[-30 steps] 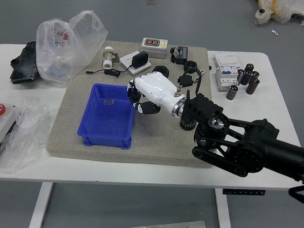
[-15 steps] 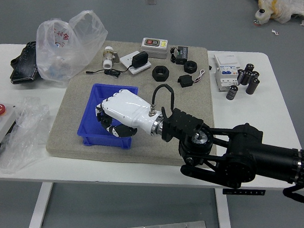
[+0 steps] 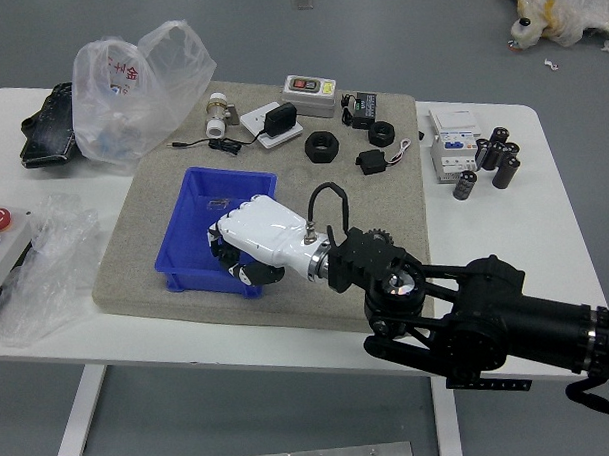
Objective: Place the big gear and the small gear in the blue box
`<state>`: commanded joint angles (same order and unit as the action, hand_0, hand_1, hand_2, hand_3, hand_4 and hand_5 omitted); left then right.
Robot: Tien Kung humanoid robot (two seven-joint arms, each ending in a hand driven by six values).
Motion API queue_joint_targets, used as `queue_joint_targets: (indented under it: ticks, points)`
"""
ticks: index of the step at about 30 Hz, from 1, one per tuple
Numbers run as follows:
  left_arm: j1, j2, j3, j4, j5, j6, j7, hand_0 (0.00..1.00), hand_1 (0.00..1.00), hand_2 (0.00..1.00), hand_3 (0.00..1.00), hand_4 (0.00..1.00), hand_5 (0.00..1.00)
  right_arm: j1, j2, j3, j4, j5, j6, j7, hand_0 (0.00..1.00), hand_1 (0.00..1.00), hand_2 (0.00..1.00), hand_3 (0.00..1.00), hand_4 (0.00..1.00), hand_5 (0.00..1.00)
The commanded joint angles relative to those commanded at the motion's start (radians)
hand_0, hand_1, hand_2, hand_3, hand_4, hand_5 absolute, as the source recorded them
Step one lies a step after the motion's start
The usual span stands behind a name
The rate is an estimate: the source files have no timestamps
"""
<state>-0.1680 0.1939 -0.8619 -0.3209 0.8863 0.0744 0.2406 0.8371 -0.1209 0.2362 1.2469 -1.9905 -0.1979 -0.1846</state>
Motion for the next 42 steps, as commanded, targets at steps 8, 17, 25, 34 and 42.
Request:
queue_joint_targets:
  ticks: [8,17,25,34,42]
  points:
    - [0.0,0.0,0.0,0.0,0.0,0.0,0.0,0.572,0.518,0.531,0.643,0.657,0.152,-0.001,0.0,-0.006,-0.004,-0.003,0.025,-0.008,0.266,0.506,0.685,0.7,0.629,0.122]
    - [0.0,0.001,0.001,0.0,-0.002,0.0,-0.001,0.572,0.519,0.531,0.642,0.658,0.152,-0.011,-0.009,0.021,0.005,0.0,0.026,-0.009,0.257,0.494,0.71,0.708,0.696,0.158]
    - [0.003,-0.001,0.005,0.0,-0.009,0.001,-0.002,0.572,0.519,0.531,0.643,0.657,0.152,-0.098,-0.069,0.195,0.07,-0.008,-0.023,-0.021,0.248,0.463,0.698,0.699,0.7,0.168]
    - [0.005,-0.002,0.008,0.001,-0.016,0.002,-0.004,0.572,0.518,0.531,0.643,0.657,0.153,-0.249,-0.154,0.398,0.026,-0.044,0.036,-0.101,0.314,0.585,0.839,0.843,0.893,0.36]
    - [0.003,-0.003,0.01,0.002,-0.018,0.002,-0.006,0.572,0.517,0.53,0.642,0.657,0.154,-0.358,-0.162,0.466,0.005,-0.042,0.082,-0.143,0.321,0.607,0.873,0.866,0.922,0.39]
